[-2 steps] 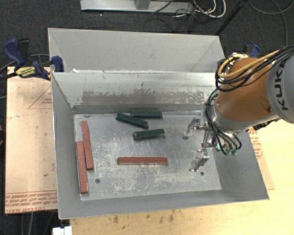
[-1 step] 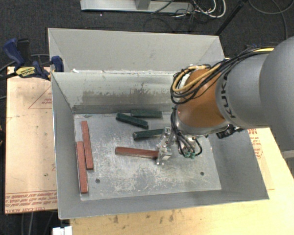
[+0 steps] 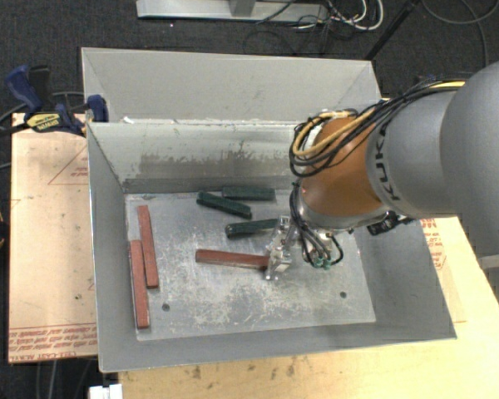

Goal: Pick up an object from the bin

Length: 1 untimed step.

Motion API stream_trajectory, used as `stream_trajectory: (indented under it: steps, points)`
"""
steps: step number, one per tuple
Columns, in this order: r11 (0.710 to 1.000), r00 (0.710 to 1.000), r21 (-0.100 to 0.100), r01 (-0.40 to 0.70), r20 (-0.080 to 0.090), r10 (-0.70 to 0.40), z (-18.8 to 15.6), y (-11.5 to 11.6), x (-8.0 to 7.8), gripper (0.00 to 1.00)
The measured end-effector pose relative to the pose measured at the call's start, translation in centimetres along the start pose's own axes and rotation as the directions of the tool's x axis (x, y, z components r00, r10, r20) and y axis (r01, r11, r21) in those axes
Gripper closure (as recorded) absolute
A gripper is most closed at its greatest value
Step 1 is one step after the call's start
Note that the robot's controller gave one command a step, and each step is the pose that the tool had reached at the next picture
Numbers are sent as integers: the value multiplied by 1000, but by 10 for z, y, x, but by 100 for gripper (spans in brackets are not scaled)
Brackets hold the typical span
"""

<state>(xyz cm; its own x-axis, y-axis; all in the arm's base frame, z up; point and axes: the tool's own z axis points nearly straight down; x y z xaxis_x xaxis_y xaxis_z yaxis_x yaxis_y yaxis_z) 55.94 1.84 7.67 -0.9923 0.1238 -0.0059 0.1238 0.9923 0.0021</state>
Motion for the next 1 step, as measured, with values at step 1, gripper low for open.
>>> stream_trajectory:
  steps: [1]
  points:
    - [1000,999,2,-31,-6,31,-197,2,0,100]
